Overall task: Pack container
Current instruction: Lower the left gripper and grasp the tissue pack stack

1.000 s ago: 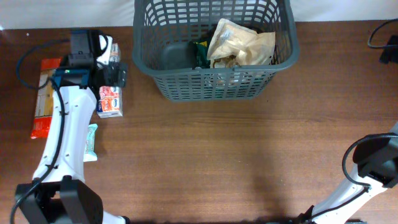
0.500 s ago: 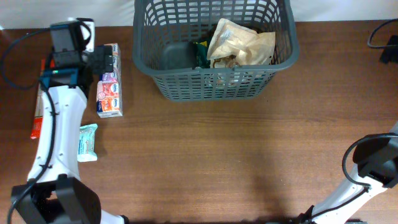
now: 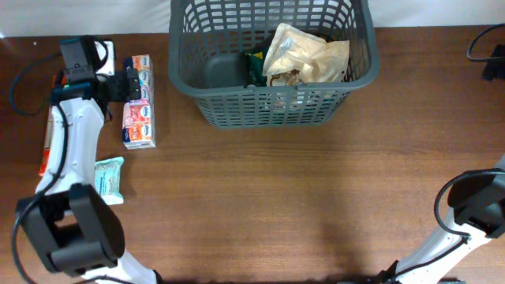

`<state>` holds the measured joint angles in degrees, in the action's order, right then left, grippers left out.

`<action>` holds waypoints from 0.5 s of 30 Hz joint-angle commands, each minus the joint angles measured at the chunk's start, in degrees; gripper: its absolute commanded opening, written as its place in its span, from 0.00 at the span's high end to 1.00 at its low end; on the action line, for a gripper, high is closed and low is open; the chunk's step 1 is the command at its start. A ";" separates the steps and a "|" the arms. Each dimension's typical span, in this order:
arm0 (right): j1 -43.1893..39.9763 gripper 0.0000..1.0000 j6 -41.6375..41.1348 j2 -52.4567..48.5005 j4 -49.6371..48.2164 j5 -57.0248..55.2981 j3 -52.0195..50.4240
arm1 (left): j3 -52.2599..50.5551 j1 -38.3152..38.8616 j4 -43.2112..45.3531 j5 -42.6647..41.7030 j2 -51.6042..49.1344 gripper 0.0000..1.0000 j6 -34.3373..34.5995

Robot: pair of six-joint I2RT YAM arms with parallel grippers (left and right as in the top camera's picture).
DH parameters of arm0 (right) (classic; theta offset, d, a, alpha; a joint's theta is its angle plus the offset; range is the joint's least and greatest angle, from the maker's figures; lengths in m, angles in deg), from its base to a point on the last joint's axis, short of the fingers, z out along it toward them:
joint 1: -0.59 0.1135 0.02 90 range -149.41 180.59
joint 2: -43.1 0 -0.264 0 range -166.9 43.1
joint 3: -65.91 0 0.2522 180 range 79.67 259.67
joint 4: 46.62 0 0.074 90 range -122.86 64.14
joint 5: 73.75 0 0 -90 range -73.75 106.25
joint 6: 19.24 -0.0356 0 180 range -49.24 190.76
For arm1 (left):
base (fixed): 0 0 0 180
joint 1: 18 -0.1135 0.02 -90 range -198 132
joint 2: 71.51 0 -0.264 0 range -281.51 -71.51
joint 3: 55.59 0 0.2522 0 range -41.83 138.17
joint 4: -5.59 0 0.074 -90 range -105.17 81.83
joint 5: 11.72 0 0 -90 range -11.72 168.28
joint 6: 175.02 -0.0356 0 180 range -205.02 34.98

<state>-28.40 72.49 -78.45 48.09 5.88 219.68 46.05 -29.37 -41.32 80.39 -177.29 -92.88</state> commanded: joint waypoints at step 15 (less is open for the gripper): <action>0.09 0.01 -0.33 1.27 0.00 0.11 0.31 | 0.79 -0.04 1.70 -5.38 -10.58 0.01 -2.05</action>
<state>-28.40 72.49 -78.45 48.09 5.88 219.68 46.05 -29.37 -40.25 76.21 -187.01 -94.01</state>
